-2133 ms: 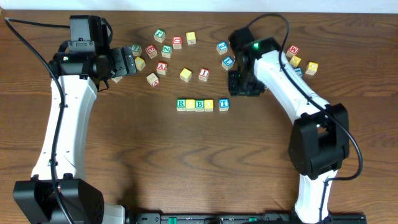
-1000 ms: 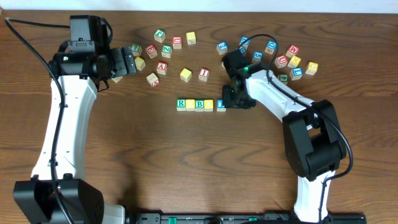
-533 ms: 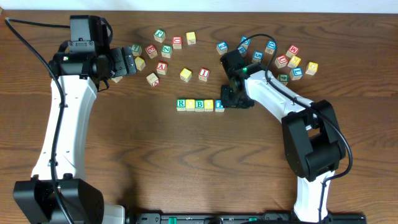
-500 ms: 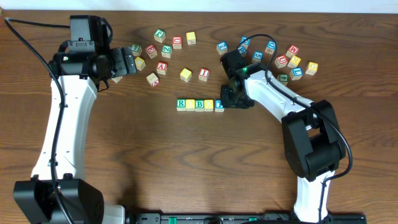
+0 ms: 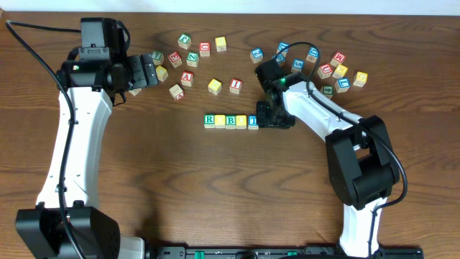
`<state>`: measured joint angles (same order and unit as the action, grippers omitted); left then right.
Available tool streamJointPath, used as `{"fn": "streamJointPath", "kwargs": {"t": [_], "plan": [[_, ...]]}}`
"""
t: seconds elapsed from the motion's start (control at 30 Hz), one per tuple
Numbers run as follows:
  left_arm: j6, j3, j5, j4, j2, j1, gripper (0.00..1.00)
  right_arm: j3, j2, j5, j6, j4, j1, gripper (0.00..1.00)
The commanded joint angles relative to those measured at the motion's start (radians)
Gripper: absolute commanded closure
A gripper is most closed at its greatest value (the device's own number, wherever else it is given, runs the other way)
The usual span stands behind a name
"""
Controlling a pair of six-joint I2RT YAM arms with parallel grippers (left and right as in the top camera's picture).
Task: Spell out ROBOT
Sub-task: 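Push the blue T block leftward against the O block with right gripper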
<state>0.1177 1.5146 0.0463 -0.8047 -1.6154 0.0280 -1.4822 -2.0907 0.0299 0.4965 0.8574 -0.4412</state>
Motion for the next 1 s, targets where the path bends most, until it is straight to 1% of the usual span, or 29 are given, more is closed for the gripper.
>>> {"fn": "streamJointPath", "kwargs": {"t": [0.0, 0.4, 0.97], "plan": [[-0.005, 0.023, -0.006, -0.002, 0.007, 0.002, 0.02, 0.006, 0.011, 0.005, 0.027, 0.018, -0.006, 0.6], [-0.005, 0.023, -0.006, -0.002, 0.007, 0.002, 0.03, 0.006, 0.011, 0.006, 0.032, 0.021, -0.039, 0.59], [-0.006, 0.023, -0.006, -0.002, 0.007, 0.002, 0.03, 0.006, 0.011, 0.006, 0.041, -0.012, -0.039, 0.59]]}}
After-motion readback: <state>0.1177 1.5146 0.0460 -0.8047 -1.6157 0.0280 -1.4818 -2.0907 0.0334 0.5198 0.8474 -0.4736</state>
